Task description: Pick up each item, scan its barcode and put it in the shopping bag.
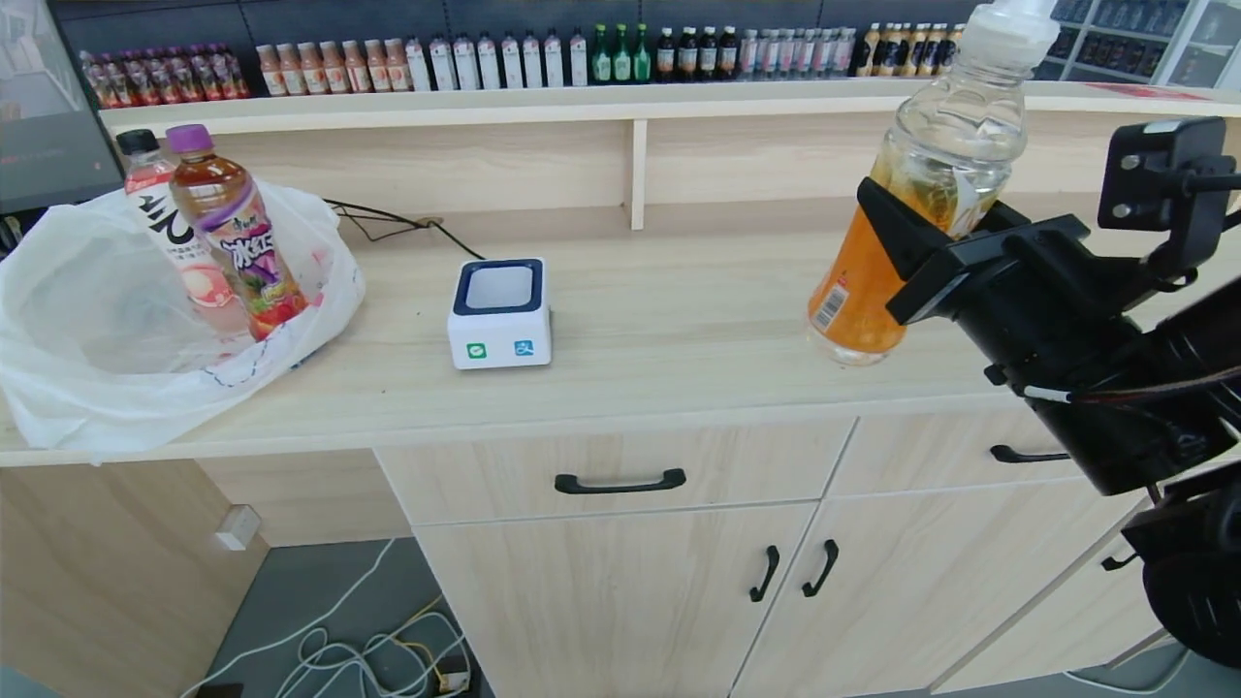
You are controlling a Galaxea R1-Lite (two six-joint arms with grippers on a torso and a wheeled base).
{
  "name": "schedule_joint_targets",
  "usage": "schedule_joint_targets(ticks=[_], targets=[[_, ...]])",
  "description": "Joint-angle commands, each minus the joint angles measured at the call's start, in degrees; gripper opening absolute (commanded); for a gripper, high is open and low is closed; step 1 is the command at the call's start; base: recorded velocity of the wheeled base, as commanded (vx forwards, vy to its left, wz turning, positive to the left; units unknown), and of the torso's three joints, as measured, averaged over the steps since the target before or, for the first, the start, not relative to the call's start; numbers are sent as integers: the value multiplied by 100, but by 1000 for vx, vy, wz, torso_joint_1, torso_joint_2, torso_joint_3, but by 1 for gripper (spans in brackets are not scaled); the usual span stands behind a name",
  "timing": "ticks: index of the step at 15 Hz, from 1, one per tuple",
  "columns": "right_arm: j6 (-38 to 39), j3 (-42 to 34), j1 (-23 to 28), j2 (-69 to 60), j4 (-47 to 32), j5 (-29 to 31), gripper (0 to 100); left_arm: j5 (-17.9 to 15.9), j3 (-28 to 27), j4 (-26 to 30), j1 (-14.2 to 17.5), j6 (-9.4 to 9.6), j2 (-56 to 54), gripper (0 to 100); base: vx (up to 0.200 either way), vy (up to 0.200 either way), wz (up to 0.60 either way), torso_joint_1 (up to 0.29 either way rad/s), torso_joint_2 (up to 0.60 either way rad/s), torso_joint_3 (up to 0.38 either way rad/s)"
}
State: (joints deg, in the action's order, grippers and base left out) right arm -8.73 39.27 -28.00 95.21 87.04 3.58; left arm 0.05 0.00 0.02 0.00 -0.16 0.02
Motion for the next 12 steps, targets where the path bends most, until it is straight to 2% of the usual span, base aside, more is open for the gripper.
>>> schedule_joint_targets(ticks=[1,6,12], targets=[[3,11,-12,33,15,-7,0,4,0,-2,0,-2,-2,100,0,200,0,7,2,12],[-15,-51,-65,-11,85,318,0,4,0,-2,0,-11,-2,100,0,200,0,1,4,6],[-6,-77,-56,-46,103,318,0,4,0,-2,0,-11,-2,100,0,200,0,-1,2,2]])
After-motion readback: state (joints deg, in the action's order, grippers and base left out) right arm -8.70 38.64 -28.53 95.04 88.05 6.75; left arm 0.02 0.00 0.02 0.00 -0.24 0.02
